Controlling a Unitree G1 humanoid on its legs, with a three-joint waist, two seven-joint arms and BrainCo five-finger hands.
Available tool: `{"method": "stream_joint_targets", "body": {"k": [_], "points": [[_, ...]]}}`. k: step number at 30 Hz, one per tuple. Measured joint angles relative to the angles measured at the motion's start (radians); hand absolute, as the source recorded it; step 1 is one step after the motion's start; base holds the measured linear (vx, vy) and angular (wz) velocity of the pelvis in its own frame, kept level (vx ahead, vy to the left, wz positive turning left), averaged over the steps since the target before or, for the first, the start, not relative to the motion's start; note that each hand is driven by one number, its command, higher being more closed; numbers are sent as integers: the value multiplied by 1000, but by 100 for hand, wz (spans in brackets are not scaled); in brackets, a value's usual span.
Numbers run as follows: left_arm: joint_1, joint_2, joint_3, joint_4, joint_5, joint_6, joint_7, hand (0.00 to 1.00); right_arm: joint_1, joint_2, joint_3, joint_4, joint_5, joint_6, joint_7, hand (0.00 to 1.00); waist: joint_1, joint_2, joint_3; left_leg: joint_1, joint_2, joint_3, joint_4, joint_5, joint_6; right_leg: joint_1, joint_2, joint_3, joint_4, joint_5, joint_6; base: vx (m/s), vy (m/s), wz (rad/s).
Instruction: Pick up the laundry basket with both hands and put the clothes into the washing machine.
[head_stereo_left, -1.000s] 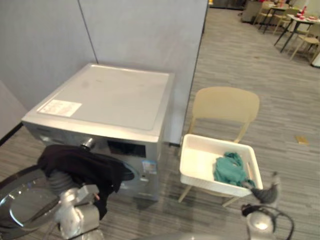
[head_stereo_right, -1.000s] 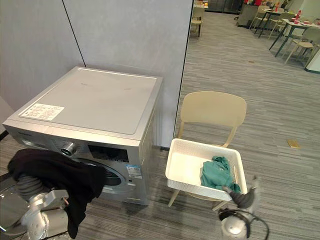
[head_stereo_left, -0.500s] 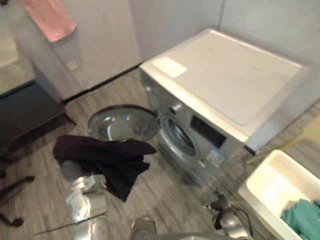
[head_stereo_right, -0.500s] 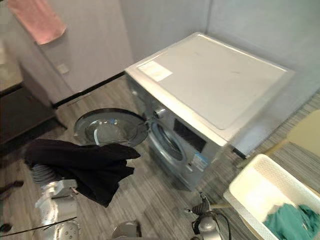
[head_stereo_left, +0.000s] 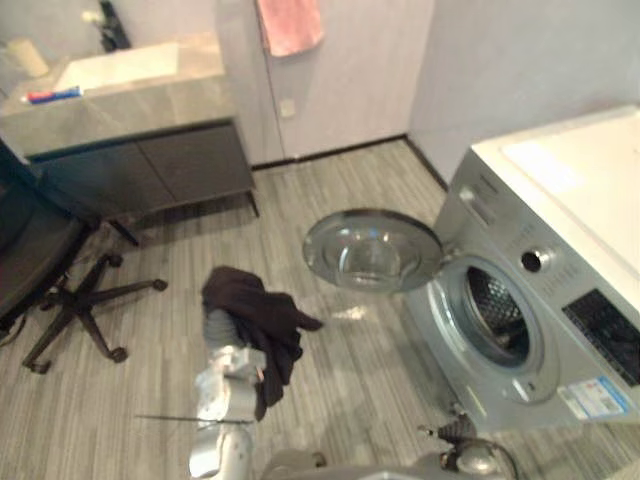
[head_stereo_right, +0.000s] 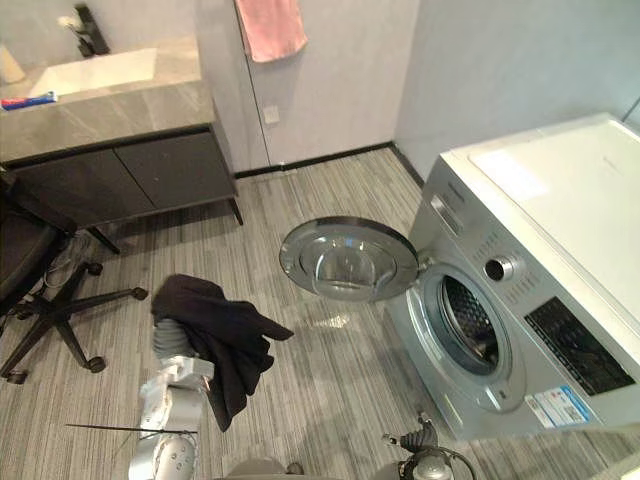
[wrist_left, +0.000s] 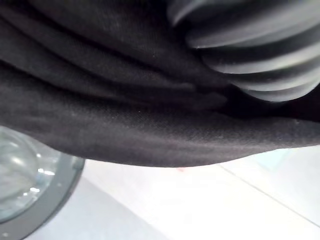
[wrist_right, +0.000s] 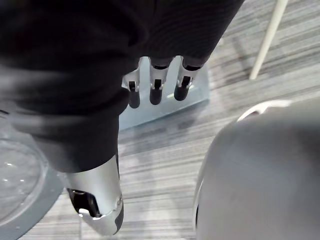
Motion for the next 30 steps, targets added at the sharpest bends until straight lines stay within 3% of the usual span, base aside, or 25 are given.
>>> {"method": "stream_joint_targets", "body": {"k": [1,2,4,5,7,8,9,11,12,13,14,17,19,20,21,22,23,24,25,27,30], "points": [[-2,0,-11,10,0,5,-2,100,-2,2,14,-1,1,0,1,0,-2,-13,1,18,-10,-5,-17,-2,1,-18,19,-54,-16,2,-4,99,-2,35],[-3,2,-30,29,1,12,-18,100,-11,8,25,-2,0,1,8,0,-10,-27,1,38,-21,-14,-40,-5,-4,-34,23,-194,-91,13,-22,112,-23,33],[0,4,-51,31,1,29,-22,100,-15,12,32,1,-1,1,17,0,-16,-32,0,46,-24,-13,-39,-21,-18,-33,28,-293,-195,60,-76,181,-50,11],[0,6,-64,38,1,34,-24,100,-17,12,37,1,0,1,21,0,-21,-42,-8,52,-23,-15,-34,-33,-29,-26,35,-302,-222,103,-127,268,-67,-9],[-8,12,-117,85,4,50,-51,100,-19,10,46,0,-2,0,22,0,-28,1,-17,81,20,-14,-46,-50,-55,6,97,-314,-279,94,-122,323,-78,-15],[-12,11,-129,101,5,52,-61,100,-20,11,47,0,-2,1,22,0,-28,7,-17,88,30,-11,-47,-49,-62,16,112,-314,-293,90,-122,331,-86,-6],[-19,9,-135,127,7,61,-72,100,-20,13,57,-1,-1,2,21,0,-34,8,-12,68,56,-3,45,-52,-73,55,139,-318,-329,84,-123,366,-134,-5],[-4,0,-131,144,10,76,-84,100,-9,20,84,-27,-3,1,20,0,-34,12,20,-31,126,4,426,-3,-117,168,199,-299,-392,84,-125,320,-124,-42],[23,-4,-132,144,10,77,-86,100,6,18,111,-45,-2,1,18,0,-7,17,24,-119,188,-2,674,81,-107,213,234,-247,-406,73,-135,273,-15,-132],[43,3,-143,151,14,82,-87,100,8,20,127,-22,-1,1,15,0,13,19,21,-176,218,0,808,73,-93,235,245,-186,-410,60,-146,318,-6,-146],[45,9,-148,163,21,82,-87,100,5,19,130,-12,0,2,16,0,13,15,21,-200,220,1,827,67,-84,247,245,-159,-421,59,-145,243,52,-140],[45,19,-161,215,29,94,-88,100,-21,15,133,40,10,3,15,0,7,5,23,-290,217,-20,692,37,-66,284,235,-34,-489,86,-120,267,93,-118],[45,17,-165,238,31,99,-87,100,-40,8,146,85,12,4,16,0,11,-12,27,-284,149,-107,475,13,-97,297,209,44,-508,103,-97,252,176,-114],[44,12,-164,252,35,99,-90,100,-57,7,142,118,13,3,17,0,12,-16,29,-250,100,-209,253,21,-110,298,196,91,-520,116,-75,267,263,-124],[33,8,-165,272,41,99,-93,100,-65,0,139,131,11,2,19,0,9,-8,32,-230,75,-311,84,50,-136,297,192,135,-532,121,-49,259,297,-121],[19,6,-168,288,41,98,-96,100,-65,-4,129,130,12,0,20,0,7,0,36,-218,68,-352,26,82,-139,296,191,150,-533,121,-37,254,351,-115],[-5,5,-180,326,41,98,-104,100,-69,-15,98,129,13,1,21,0,8,36,37,-207,72,-395,-55,217,-145,296,200,189,-535,114,-1,214,386,-92],[-29,13,-199,365,42,96,-108,100,-80,-16,83,139,16,2,20,0,6,28,47,-209,64,-370,-22,212,-179,294,184,222,-536,106,27,206,439,-120],[-51,37,-204,385,43,96,-108,100,-82,-7,86,139,19,3,20,0,11,3,56,-213,53,-321,-3,182,-157,262,151,260,-518,114,48,117,357,-102],[-49,57,-201,390,43,94,-108,100,-95,0,109,135,17,3,22,0,28,-2,67,-230,62,-214,39,135,-123,196,116,265,-463,110,66,34,316,-153],[-46,71,-210,444,50,94,-114,100,-133,-6,182,161,6,13,38,0,35,-4,67,-227,79,-91,73,93,-89,154,33,22,-436,124,44,-8,230,-128]]}}
